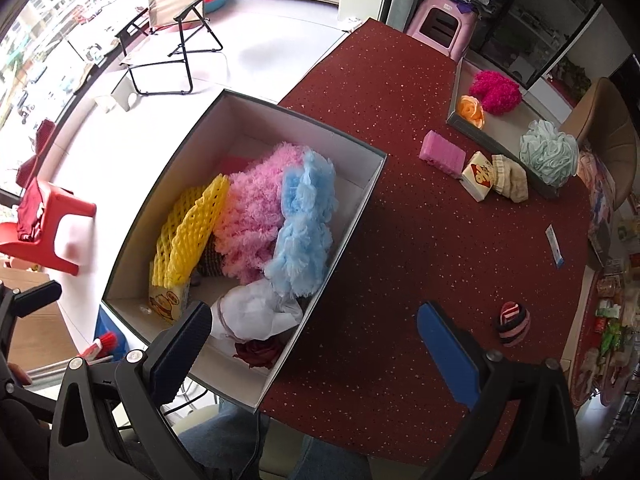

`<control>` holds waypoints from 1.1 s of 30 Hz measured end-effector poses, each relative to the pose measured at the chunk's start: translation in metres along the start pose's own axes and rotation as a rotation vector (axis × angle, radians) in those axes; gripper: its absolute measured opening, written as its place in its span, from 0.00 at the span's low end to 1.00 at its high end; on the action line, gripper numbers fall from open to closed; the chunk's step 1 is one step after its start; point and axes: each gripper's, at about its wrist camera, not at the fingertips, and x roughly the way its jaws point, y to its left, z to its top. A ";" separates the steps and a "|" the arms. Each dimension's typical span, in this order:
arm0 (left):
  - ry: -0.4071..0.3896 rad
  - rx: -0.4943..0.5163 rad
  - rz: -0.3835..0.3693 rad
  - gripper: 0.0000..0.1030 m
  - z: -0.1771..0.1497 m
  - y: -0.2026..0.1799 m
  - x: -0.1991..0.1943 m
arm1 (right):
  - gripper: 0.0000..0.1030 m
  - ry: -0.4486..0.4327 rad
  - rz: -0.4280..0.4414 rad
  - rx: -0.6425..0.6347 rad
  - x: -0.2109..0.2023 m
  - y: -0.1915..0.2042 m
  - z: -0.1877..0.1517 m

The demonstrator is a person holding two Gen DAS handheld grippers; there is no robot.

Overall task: Organize soft objects
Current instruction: 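Open both tools and withdraw them from the box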

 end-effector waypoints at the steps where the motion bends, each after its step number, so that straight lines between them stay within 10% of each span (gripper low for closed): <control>1: 0.002 0.000 0.005 1.00 0.001 0.001 0.000 | 1.00 0.006 0.001 0.000 0.001 0.001 -0.002; 33: 0.054 0.118 0.051 1.00 0.008 0.000 0.008 | 1.00 0.036 0.030 0.129 0.002 -0.002 -0.015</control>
